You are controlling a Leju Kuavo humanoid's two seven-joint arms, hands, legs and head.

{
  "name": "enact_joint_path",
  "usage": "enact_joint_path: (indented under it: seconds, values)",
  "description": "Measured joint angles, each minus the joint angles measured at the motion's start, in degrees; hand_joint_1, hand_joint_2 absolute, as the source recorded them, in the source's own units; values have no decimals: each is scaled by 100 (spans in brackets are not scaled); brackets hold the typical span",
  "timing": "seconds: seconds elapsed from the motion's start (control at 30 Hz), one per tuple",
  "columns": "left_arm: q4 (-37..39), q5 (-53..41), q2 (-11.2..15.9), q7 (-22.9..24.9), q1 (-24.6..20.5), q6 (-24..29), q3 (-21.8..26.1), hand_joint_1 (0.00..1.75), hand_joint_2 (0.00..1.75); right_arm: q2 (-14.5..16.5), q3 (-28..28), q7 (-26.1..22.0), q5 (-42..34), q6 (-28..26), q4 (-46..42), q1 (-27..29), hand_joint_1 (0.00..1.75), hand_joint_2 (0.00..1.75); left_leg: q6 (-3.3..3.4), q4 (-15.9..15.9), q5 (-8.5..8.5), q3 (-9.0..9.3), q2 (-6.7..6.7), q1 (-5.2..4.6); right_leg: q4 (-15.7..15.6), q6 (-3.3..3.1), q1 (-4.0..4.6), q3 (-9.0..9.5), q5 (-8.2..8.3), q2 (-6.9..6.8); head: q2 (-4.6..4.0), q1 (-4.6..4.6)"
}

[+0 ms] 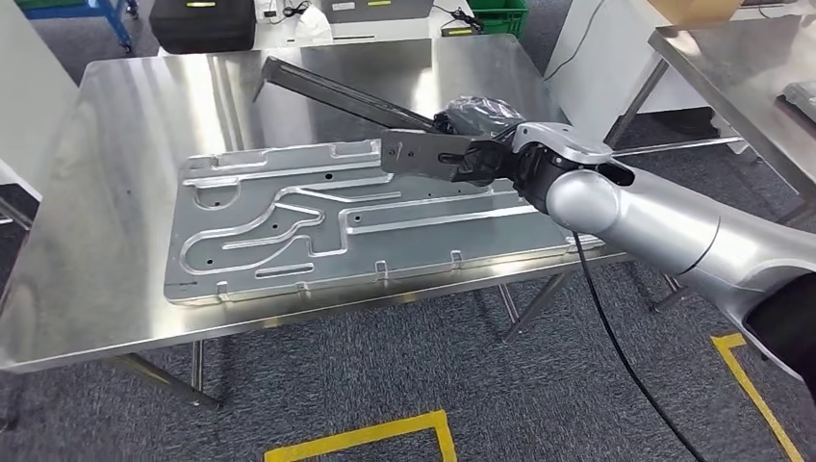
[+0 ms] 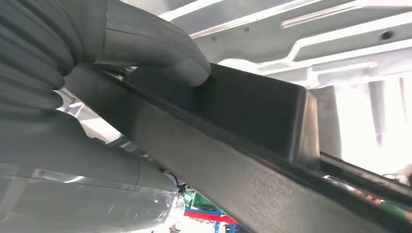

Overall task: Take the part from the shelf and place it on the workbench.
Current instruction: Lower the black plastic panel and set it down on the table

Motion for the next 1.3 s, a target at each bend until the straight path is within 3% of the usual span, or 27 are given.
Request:
enact_joint_path:
  seconds: [0.03,0.1,0.2,0.27,0.33,0.4,0.47,0.53,0.63,0.73,0.77,0.8,0.9,0.97,1.03,1.1,1.17,1.23,1.27,1.3]
  values:
    - [1,1,-7,-1,-3,-1,0,0,175,13,-3,-1,0,1,2,-6,175,175,62,19,-13,-14,0,1,12,14,-3,-21,-8,-1,0,27]
    - [1,2,-17,-1,-11,-1,0,0,175,33,-15,-1,0,2,5,-27,175,175,116,15,-11,-7,5,8,175,45,-10,-105,-119,-3,0,74]
    - [1,26,-19,2,-13,-1,1,0,175,52,-38,-21,13,17,13,-72,175,175,165,10,-24,9,36,-9,1139,67,-5,-606,-515,-4,0,193]
    - [1,73,-20,7,-11,-1,2,0,175,76,-32,-69,41,43,24,-76,175,175,202,10,-48,36,62,-48,1607,21,7,-892,-552,-3,0,261]
    - [1,118,-29,22,-13,-1,2,0,175,113,-28,-127,76,64,40,-91,175,175,237,6,-74,83,79,-100,1328,-104,58,-838,-196,4,0,310]
    - [0,163,-65,62,-18,1,3,0,175,168,-29,-193,115,87,66,-131,175,175,252,-24,-88,119,98,-125,685,-305,148,-598,204,37,0,307]
    - [0,209,-114,101,-20,3,4,0,175,246,-22,-273,158,114,119,-168,175,175,220,-71,-71,118,124,-98,324,-429,227,-453,353,57,0,273]
    - [-1,249,-158,132,-24,2,4,0,175,332,-4,-364,203,135,195,-195,175,175,160,-134,-39,129,142,-74,181,-454,263,-392,378,48,0,292]
    - [-1,312,-183,183,-43,0,5,0,175,521,29,-526,273,157,349,-241,175,175,88,29,-174,49,41,-94,-267,-426,215,-152,387,-6,0,292]
    - [1,385,-165,200,-49,-4,11,0,175,768,122,-685,327,176,604,-256,175,175,8,880,-514,-411,-48,-90,-343,-390,180,-103,381,-27,0,160]
    - [1,402,-160,204,-51,-7,13,0,175,846,158,-732,338,183,689,-241,175,175,-18,1033,-506,-504,-46,-86,-319,-378,177,-104,365,-29,0,132]
    - [1,413,-157,208,-53,-8,15,0,175,917,190,-768,349,190,769,-229,175,175,-41,1012,-403,-513,-40,-78,-285,-362,171,-105,342,-30,0,109]
    - [1,420,-154,224,-51,-9,15,0,175,1079,240,-822,361,196,936,-227,175,175,-68,248,77,-156,-1,-55,-109,-272,152,-127,223,-37,0,30]
    - [2,431,-149,237,-43,-9,16,0,175,1143,253,-838,363,197,1032,-243,175,175,19,-18,98,-44,9,-65,9,-211,161,-194,170,-44,0,1]
    - [3,445,-145,257,-36,-10,17,0,175,1188,257,-865,367,200,1113,-253,175,175,132,-49,87,-61,1,-72,48,-170,165,-246,171,-50,0,18]
    - [4,451,-152,274,-37,-10,17,0,175,1235,257,-913,382,207,1165,-265,175,175,196,-59,111,-67,1,-52,126,-120,158,-291,100,-47,0,42]
    - [5,448,-160,282,-41,-9,17,0,175,1283,260,-959,409,216,1227,-286,175,175,234,-69,123,-63,16,-30,557,-50,135,-482,-165,-38,0,91]
    - [5,445,-158,287,-41,-9,17,0,175,1349,287,-985,429,223,1299,-289,175,175,246,-68,122,-63,43,-27,1249,2,100,-802,-465,-36,0,165]
    - [5,445,-154,289,-41,-9,17,0,175,1388,310,-990,437,225,1337,-282,175,175,247,-68,120,-62,59,-27,1481,9,89,-917,-518,-36,0,199]
    - [5,446,-149,287,-41,-9,17,0,175,1428,331,-993,444,226,1369,-275,175,175,247,-68,118,-60,73,-27,1529,4,83,-950,-468,-35,0,228]
